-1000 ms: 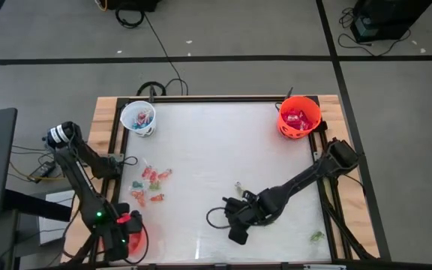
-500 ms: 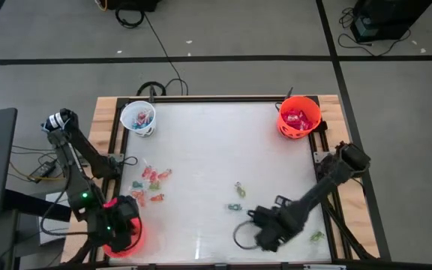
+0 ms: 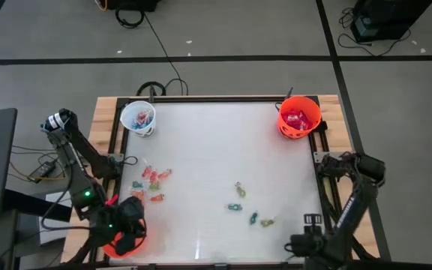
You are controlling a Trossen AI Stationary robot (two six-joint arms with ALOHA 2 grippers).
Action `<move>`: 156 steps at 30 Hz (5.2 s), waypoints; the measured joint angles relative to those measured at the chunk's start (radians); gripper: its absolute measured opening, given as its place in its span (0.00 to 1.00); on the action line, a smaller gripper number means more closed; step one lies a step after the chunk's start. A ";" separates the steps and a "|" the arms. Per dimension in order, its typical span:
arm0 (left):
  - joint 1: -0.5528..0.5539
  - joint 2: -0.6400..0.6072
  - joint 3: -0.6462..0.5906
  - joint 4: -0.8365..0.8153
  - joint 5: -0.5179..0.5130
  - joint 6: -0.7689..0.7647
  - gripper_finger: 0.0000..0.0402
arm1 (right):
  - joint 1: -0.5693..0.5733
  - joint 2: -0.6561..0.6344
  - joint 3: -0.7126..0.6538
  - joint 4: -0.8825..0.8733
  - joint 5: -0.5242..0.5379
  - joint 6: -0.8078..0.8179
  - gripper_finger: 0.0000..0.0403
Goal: Sort candy by brand, put in halloween buckets
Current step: Put the green gummy into the bottom orange bucket
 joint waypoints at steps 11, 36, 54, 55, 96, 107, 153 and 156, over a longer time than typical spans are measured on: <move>0.017 0.000 0.000 0.004 -0.003 0.031 0.24 | 0.112 0.000 -0.112 0.135 -0.060 0.035 0.41; 0.154 0.001 0.000 0.139 -0.109 0.349 0.24 | -0.243 0.000 0.032 0.376 0.352 -0.050 0.02; 0.264 0.010 0.000 0.383 -0.119 0.709 0.41 | -0.637 0.000 0.102 1.157 0.346 -0.489 0.00; 0.270 0.010 0.000 0.380 -0.120 0.709 0.43 | -0.650 0.000 0.102 1.182 0.330 -0.499 0.00; 0.191 -0.020 0.237 -0.437 0.485 0.294 0.05 | -0.719 0.002 0.103 0.659 0.220 -0.183 0.28; 0.012 0.004 0.099 -0.384 0.498 0.101 0.06 | -0.645 0.002 0.103 0.476 0.297 -0.074 0.29; -0.023 0.076 0.216 -0.260 0.026 0.160 0.39 | -0.321 0.004 -0.186 0.551 0.354 0.124 0.05; -0.013 0.077 0.216 -0.177 -0.060 0.297 0.39 | -0.352 0.004 -0.131 0.613 0.376 0.056 0.04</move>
